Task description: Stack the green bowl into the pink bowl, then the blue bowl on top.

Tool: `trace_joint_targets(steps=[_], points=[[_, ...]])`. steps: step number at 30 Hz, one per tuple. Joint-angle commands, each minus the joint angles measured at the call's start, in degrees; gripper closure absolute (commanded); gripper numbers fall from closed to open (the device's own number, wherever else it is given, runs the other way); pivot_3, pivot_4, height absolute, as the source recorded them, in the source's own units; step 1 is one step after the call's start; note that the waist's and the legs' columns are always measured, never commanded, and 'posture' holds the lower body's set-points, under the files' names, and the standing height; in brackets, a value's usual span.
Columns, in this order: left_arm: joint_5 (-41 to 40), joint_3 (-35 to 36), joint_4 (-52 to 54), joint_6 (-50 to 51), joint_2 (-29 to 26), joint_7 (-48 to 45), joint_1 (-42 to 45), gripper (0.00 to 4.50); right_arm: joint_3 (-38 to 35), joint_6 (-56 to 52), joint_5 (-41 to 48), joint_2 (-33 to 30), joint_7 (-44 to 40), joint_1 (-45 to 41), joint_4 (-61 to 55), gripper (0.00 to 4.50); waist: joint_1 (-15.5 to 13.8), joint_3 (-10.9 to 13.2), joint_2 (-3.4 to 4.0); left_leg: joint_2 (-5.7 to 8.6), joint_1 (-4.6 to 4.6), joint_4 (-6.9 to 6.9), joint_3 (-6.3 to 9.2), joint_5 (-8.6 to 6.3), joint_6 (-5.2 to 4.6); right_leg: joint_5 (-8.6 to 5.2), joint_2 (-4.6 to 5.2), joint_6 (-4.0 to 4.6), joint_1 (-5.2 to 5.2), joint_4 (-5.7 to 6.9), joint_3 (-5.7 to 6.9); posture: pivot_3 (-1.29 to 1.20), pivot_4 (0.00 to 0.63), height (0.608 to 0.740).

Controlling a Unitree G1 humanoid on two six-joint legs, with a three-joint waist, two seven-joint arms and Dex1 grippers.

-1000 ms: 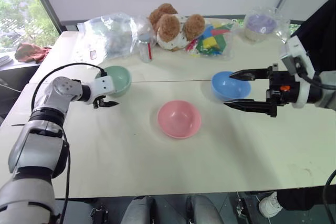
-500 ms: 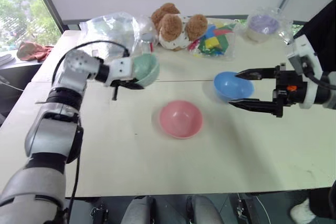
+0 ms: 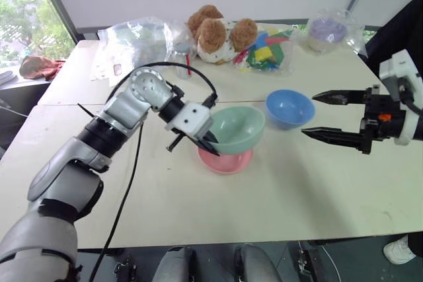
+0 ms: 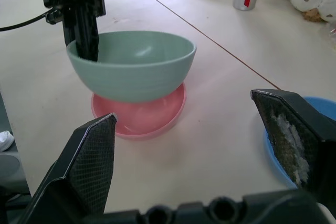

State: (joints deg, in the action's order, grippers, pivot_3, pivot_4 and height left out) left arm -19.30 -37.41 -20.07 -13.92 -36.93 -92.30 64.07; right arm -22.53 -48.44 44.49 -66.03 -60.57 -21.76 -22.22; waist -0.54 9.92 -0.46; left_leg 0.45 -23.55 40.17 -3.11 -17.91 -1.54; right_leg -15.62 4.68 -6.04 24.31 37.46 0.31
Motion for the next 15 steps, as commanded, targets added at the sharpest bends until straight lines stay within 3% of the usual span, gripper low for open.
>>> trace_joint_targets(steps=[1,4,5,7,8,9,12,13,15], points=[[1.15,-1.37,0.66,-3.52,-1.29,-0.20,0.23,4.46,-2.97,-0.10,1.17,-0.89,0.53,0.22,-1.65,0.00,-0.06,0.00,0.00,0.00,0.00,-0.01,0.01,0.00,0.00,0.00,-0.01,0.00,0.00,-0.01,0.00,0.00,0.150,0.740],[4.40,-1.31,-1.18,-6.72,-0.01,-0.20,-0.27,4.46,-2.85,0.10,1.19,-0.84,0.79,0.43,-1.71,0.00,-0.17,0.00,0.00,0.00,0.00,0.00,0.00,0.00,0.00,0.00,-0.01,0.00,0.00,-0.01,0.02,0.00,0.150,0.740],[5.17,-1.22,-1.61,-7.25,0.32,-0.20,-0.35,3.76,-2.68,0.17,1.21,-0.84,0.92,0.36,-1.69,0.00,-0.21,0.00,-0.01,0.01,0.00,0.01,-0.01,0.00,0.00,0.00,-0.01,0.00,-0.01,-0.01,0.04,0.00,0.150,0.740],[6.17,-1.27,-2.11,-7.85,0.56,-0.20,-0.32,2.98,-2.34,0.33,1.24,-0.86,1.09,0.23,-1.63,0.00,-0.18,0.01,-0.01,0.01,-0.01,0.02,-0.01,0.00,-0.01,0.00,-0.01,0.00,-0.02,-0.02,0.04,0.00,0.150,0.740],[6.35,-1.48,-2.14,-7.89,0.49,-0.20,-0.26,2.27,-2.09,0.49,1.17,-0.86,1.10,0.13,-1.53,0.00,-0.17,0.01,-0.01,0.02,-0.01,0.03,-0.01,0.00,-0.01,0.00,-0.01,0.00,-0.02,-0.03,0.04,0.00,0.150,0.740],[6.31,-1.54,-2.02,-7.57,0.40,-0.20,-0.26,1.96,-1.86,0.63,1.09,-0.85,1.09,0.02,-1.42,0.00,-0.16,0.00,-0.01,0.01,-0.01,0.03,-0.01,0.00,-0.01,0.00,-0.01,0.00,-0.02,-0.03,0.04,0.00,0.150,0.740],[4.79,0.14,-1.28,-5.09,0.28,-0.20,-0.15,0.44,-1.30,0.78,1.06,-0.80,1.23,-0.37,-1.26,0.00,-0.14,0.01,-0.01,0.01,-0.01,0.02,0.00,0.00,-0.01,0.00,-0.03,0.00,-0.02,-0.02,0.04,0.00,0.150,0.740],[3.61,1.26,-1.07,-3.34,0.36,-0.20,0.11,0.04,-1.14,0.88,1.01,-0.77,1.23,-0.41,-1.18,0.00,-0.13,0.01,-0.01,0.01,-0.01,0.02,0.00,0.00,-0.01,0.00,-0.02,0.00,-0.02,-0.02,0.04,0.00,0.150,0.740],[1.12,4.69,-1.03,0.79,0.41,-0.20,1.07,0.04,-0.65,1.25,0.62,-0.66,1.24,-0.17,-1.10,0.00,-0.12,0.01,-0.02,0.01,-0.01,0.03,0.00,0.00,-0.02,0.00,-0.02,0.00,-0.02,-0.02,0.04,0.00,0.150,0.740]])
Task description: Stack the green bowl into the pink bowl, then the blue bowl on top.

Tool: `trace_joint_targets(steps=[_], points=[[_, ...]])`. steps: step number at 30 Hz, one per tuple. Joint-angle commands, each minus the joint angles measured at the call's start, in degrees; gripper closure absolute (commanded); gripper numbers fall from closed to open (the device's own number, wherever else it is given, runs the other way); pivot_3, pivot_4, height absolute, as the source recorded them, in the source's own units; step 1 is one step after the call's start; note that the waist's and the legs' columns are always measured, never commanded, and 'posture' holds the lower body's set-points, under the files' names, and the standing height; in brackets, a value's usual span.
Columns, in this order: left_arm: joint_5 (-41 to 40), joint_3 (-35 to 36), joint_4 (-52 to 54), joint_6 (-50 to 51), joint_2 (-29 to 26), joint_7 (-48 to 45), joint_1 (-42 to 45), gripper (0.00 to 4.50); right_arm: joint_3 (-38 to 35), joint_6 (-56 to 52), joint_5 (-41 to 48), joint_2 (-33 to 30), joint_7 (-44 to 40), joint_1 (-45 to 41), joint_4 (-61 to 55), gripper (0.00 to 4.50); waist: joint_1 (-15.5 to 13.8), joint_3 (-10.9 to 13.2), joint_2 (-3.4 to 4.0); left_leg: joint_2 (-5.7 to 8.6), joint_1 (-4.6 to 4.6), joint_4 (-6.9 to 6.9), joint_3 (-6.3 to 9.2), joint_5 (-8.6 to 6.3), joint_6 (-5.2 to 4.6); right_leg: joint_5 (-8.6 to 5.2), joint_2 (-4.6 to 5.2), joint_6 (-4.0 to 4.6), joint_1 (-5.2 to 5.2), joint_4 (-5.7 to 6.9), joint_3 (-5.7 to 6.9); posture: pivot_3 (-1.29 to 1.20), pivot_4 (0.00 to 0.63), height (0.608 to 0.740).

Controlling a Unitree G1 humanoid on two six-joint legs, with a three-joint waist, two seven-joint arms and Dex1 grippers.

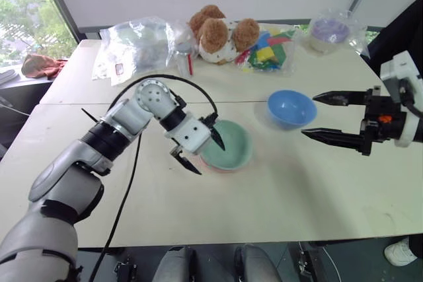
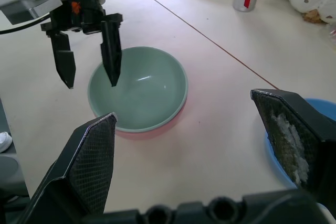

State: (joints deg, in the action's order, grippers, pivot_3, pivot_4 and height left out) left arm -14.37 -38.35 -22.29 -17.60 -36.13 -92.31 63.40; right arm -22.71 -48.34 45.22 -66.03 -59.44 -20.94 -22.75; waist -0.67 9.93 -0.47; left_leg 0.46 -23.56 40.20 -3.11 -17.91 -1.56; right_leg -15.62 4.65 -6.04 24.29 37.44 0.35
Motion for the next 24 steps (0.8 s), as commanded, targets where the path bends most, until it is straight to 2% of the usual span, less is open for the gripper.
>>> trace_joint_targets(steps=[1,6,11,16,24], points=[[-4.81,7.69,1.00,6.76,-0.13,-0.19,2.16,0.04,-0.01,1.52,-0.58,-0.64,0.15,-0.91,-0.52,0.00,0.04,0.00,0.00,0.00,0.00,0.00,0.00,0.00,0.00,0.00,0.00,0.00,0.00,0.00,0.00,0.00,0.150,0.740],[-12.31,19.64,1.94,25.92,-2.19,1.96,3.12,0.04,7.60,5.36,-7.76,0.43,3.79,-3.76,2.11,0.00,0.40,0.00,0.00,0.00,0.00,0.00,0.01,0.00,0.00,0.00,-0.01,-0.01,0.01,0.01,0.01,0.00,0.150,0.740],[-15.33,28.41,5.69,38.00,-8.86,4.06,-2.19,0.04,19.35,6.69,-16.15,3.54,5.86,-12.33,10.02,0.00,1.90,0.00,0.04,-0.02,0.05,-0.03,0.02,0.04,0.07,-0.01,-0.04,-0.01,0.02,0.06,0.00,0.00,0.150,0.740],[-19.59,36.54,13.52,46.59,-15.73,5.19,-11.77,0.04,31.48,11.49,-27.23,7.60,2.97,-21.15,23.08,0.00,1.81,0.01,0.04,-0.04,0.06,-0.07,-0.01,0.18,0.31,-0.01,-0.06,-0.01,0.09,0.14,-0.04,0.00,0.150,0.740],[-25.10,48.48,24.99,53.79,-19.26,13.35,-22.36,0.04,41.64,25.71,-40.51,16.63,-3.03,-30.91,49.36,0.00,1.28,0.03,-0.01,0.03,-0.04,-0.06,-0.01,0.19,0.33,-0.01,0.03,-0.01,0.06,0.00,-0.04,0.00,0.150,0.740]])
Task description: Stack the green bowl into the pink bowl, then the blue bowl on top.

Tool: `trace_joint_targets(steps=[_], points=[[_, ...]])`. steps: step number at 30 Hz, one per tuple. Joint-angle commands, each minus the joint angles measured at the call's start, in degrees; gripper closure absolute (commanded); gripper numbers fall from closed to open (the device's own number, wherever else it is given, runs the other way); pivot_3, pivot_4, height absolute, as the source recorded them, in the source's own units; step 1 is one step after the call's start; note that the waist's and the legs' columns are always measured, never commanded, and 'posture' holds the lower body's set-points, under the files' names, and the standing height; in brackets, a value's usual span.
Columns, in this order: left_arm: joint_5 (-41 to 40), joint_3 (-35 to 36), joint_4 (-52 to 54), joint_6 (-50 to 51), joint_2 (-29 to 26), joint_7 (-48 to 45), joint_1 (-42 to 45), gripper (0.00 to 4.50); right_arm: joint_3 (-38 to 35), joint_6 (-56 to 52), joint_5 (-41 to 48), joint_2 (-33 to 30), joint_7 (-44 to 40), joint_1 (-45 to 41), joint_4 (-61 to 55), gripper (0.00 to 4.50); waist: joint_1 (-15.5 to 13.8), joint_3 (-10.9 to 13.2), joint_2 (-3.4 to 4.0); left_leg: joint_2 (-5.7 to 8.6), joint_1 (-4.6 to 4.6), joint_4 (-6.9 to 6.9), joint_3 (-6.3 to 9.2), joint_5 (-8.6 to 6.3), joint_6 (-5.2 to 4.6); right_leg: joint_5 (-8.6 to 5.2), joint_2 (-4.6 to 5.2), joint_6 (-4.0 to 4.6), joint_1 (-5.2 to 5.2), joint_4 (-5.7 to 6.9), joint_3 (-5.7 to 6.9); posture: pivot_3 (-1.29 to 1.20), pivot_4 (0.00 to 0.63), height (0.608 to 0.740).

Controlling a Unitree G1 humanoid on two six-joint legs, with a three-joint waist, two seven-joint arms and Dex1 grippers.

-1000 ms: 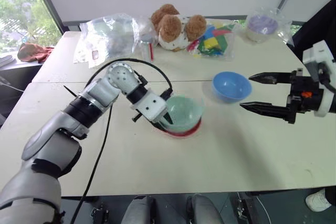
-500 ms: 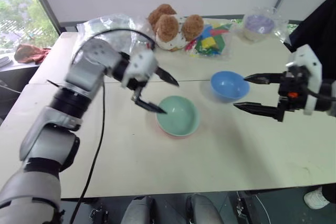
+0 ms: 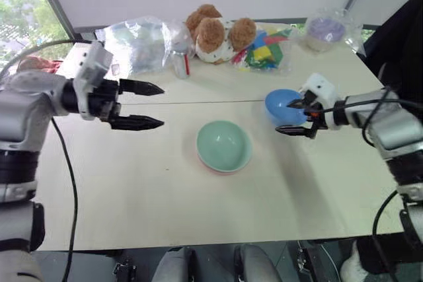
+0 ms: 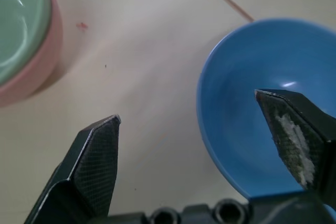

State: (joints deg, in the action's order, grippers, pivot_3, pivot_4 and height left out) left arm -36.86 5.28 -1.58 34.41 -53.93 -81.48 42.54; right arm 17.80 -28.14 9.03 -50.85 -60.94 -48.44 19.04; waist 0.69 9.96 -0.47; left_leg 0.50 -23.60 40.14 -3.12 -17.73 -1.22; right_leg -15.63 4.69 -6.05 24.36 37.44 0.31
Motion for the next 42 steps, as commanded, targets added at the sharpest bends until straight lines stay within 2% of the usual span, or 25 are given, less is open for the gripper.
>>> trace_joint_targets(steps=[1,3,6,12,13,16,20,22,25,28,41,42], points=[[-3.16,6.06,5.51,2.36,-1.72,3.32,-2.60,0.04,2.06,7.51,-5.99,2.50,-2.02,-4.49,10.92,0.00,0.19,0.00,-0.01,0.00,-0.01,0.00,0.01,0.00,0.00,0.00,0.00,0.00,0.00,0.00,0.01,0.00,0.150,0.740],[-4.83,8.42,7.77,3.82,-2.20,4.57,-4.57,0.04,2.72,10.00,-7.99,4.76,-2.83,-6.84,17.25,0.00,0.39,0.01,0.00,-0.01,0.01,-0.02,0.00,0.01,0.02,0.00,-0.01,0.00,0.01,0.00,0.00,0.00,0.150,0.740],[-6.94,10.65,10.17,5.54,-2.38,6.36,-6.18,0.00,3.29,14.41,-11.39,6.31,-3.22,-9.29,23.45,0.91,0.37,0.01,0.01,-0.04,0.02,-0.06,0.01,0.04,0.08,0.00,-0.03,0.00,0.05,0.03,0.01,0.00,0.150,0.740],[-9.81,15.07,12.43,7.37,-3.71,8.32,-10.24,0.00,2.92,20.84,-15.06,8.16,-4.96,-12.78,30.14,4.07,0.54,0.02,0.02,-0.04,0.04,-0.06,0.01,0.06,0.12,0.00,-0.02,0.00,0.05,0.04,0.01,0.00,0.150,0.740],[-10.05,15.39,12.08,7.39,-3.89,8.31,-10.44,0.00,2.70,22.12,-15.26,7.60,-5.96,-12.97,28.86,4.46,0.53,0.02,0.03,-0.04,0.05,-0.06,0.01,0.06,0.13,0.00,-0.02,0.00,0.05,0.05,0.01,0.00,0.150,0.740],[-10.58,15.79,11.51,7.32,-4.28,8.27,-10.84,0.00,1.28,23.65,-14.40,6.29,-9.45,-12.96,24.55,4.46,0.36,0.02,0.03,-0.05,0.06,-0.06,0.03,0.08,0.15,0.00,-0.03,0.00,0.02,0.07,0.01,0.00,0.150,0.740],[-9.83,15.39,9.71,6.18,-5.38,6.62,-11.99,0.00,-1.94,18.44,-4.65,1.14,-23.09,-8.30,-1.36,4.46,0.19,0.07,0.11,-0.04,0.02,-0.11,0.04,0.07,0.16,0.00,0.00,0.00,0.08,0.09,0.02,0.00,0.150,0.740],[-9.11,15.04,8.72,5.39,-5.87,6.11,-12.31,0.00,-1.94,15.67,-1.42,-0.16,-26.39,-5.30,-12.52,4.46,0.16,0.06,0.10,-0.06,0.02,-0.15,0.05,0.07,0.16,0.00,-0.01,0.00,0.10,0.14,0.03,0.00,0.150,0.740],[-8.62,14.37,7.58,4.82,-6.04,6.00,-11.79,0.00,-0.67,13.92,-0.30,0.10,-27.73,-2.53,-21.42,4.46,0.28,0.03,0.05,-0.08,0.05,-0.14,0.09,0.06,0.15,0.00,-0.01,0.00,0.07,0.09,0.06,0.00,0.150,0.740],[-8.36,13.66,7.43,4.61,-5.69,6.27,-11.11,0.00,1.13,13.26,-1.19,1.80,-27.21,-1.08,-24.69,4.46,0.22,0.03,0.05,-0.05,0.11,-0.04,0.06,0.01,0.07,0.01,0.01,0.01,-0.03,0.12,0.06,0.00,0.150,0.740],[-9.33,14.14,9.94,5.16,-5.52,8.74,-12.75,0.00,6.75,14.37,-5.87,9.43,-24.03,-0.94,-25.85,4.46,0.14,0.03,0.04,-0.04,0.11,-0.05,0.07,0.06,0.15,0.01,0.01,0.02,0.02,0.15,0.05,0.00,0.150,0.740],[-9.42,14.23,10.16,5.25,-5.55,8.95,-12.86,0.00,6.98,14.57,-5.97,9.71,-24.22,-1.10,-26.11,4.11,0.11,0.03,0.04,-0.04,0.11,-0.05,0.07,0.06,0.15,0.01,0.01,0.02,0.02,0.15,0.05,0.00,0.150,0.740]])
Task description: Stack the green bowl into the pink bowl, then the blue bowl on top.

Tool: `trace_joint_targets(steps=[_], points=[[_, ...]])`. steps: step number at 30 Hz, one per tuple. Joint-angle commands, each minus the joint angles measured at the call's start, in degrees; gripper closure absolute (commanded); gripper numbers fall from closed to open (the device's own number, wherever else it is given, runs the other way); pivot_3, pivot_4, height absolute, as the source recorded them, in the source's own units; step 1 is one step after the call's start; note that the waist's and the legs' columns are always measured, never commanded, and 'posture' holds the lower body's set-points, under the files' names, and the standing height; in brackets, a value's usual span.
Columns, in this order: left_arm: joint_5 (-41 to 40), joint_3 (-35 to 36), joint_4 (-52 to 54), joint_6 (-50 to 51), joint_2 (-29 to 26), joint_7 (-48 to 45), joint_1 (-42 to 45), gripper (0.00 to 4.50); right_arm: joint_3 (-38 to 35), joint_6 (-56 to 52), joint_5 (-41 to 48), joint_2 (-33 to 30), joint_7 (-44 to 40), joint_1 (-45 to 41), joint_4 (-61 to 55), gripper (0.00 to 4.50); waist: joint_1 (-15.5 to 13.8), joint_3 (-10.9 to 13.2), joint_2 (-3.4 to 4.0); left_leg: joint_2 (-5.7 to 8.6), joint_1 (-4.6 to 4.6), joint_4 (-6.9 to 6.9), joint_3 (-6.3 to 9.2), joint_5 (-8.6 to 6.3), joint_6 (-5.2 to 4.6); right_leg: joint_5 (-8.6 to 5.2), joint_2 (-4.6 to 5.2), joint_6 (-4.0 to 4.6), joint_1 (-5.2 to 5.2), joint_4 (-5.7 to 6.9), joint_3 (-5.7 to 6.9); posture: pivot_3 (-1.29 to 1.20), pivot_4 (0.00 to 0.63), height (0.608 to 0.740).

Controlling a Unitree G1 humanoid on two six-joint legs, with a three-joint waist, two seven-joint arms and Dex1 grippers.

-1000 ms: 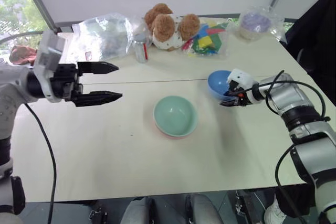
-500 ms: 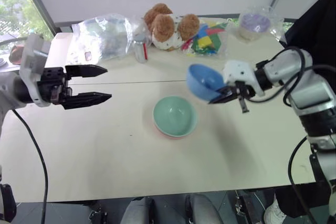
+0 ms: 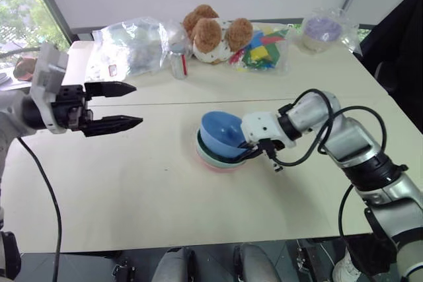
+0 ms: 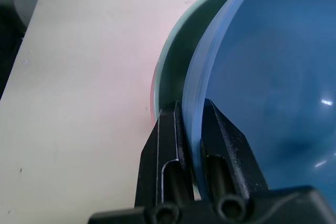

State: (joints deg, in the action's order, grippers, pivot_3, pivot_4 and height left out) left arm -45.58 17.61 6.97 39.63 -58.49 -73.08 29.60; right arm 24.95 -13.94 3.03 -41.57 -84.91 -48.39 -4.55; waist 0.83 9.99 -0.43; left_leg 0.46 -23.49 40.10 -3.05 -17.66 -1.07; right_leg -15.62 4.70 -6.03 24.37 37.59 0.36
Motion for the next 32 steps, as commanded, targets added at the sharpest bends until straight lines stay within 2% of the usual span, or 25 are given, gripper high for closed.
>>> trace_joint_targets(steps=[1,3,8,9,15,19,27,32], points=[[-0.82,2.00,1.88,0.14,-1.01,0.77,-0.06,0.00,-0.02,0.16,0.25,0.73,-0.49,-1.43,-2.83,3.70,-0.03,0.00,0.00,0.00,0.00,0.00,0.00,0.00,0.00,0.00,0.00,0.00,0.00,0.00,0.00,0.00,0.150,0.740],[-0.99,2.11,2.18,0.26,-1.04,1.06,-0.21,0.00,0.05,-0.08,0.67,1.13,-0.96,-2.03,-3.11,2.97,0.00,0.00,0.00,0.00,0.00,0.00,0.00,0.00,0.00,0.00,0.00,0.00,0.00,0.00,0.00,0.00,0.150,0.740],[-1.08,1.96,2.72,0.39,-0.99,1.52,-0.82,0.00,-1.52,-0.77,1.37,1.00,-1.53,-4.06,-3.78,0.32,0.01,0.00,0.00,0.00,0.00,0.00,0.00,0.00,0.00,0.00,0.00,0.00,0.00,0.00,0.00,0.00,0.150,0.740],[-1.09,1.87,2.87,0.49,-0.98,1.60,-0.95,0.00,-2.35,-1.04,1.74,0.58,-1.48,-4.68,-3.93,0.06,0.00,0.00,0.00,0.00,0.00,0.00,0.00,0.00,0.00,0.00,0.00,0.00,0.00,0.00,0.00,0.00,0.150,0.740],[-0.66,1.15,2.62,0.56,-0.82,1.80,-0.80,0.00,-7.83,-6.04,5.49,-2.17,-0.67,-6.62,-5.21,0.06,-0.08,0.00,0.00,0.00,0.00,0.00,0.01,0.00,0.00,0.00,0.03,0.00,-0.01,-0.01,0.00,0.00,0.150,0.740],[-0.50,0.34,2.64,1.10,-1.15,1.67,-0.55,0.00,-14.24,-11.11,9.69,-6.53,0.00,-5.76,-6.68,0.06,-0.14,0.00,0.00,0.00,0.00,-0.01,0.01,-0.01,-0.01,0.00,0.09,0.00,-0.01,-0.01,0.00,0.00,0.150,0.740],[1.74,-1.72,3.43,0.02,-1.97,1.28,-1.09,0.00,-30.01,-24.51,20.07,-18.53,2.63,4.00,-11.28,0.06,-0.12,0.00,0.00,0.00,0.00,-0.07,0.01,-0.08,-0.15,0.00,0.20,0.01,-0.03,-0.07,-0.03,0.00,0.150,0.740],[1.32,-1.92,4.91,0.44,-1.91,0.76,-2.87,0.00,-37.62,-30.02,24.96,-21.86,5.71,12.39,-14.63,0.06,0.08,0.00,0.00,-0.01,0.02,-0.11,0.00,-0.13,-0.23,-0.01,0.22,0.01,-0.03,-0.06,-0.05,0.00,0.150,0.740]])
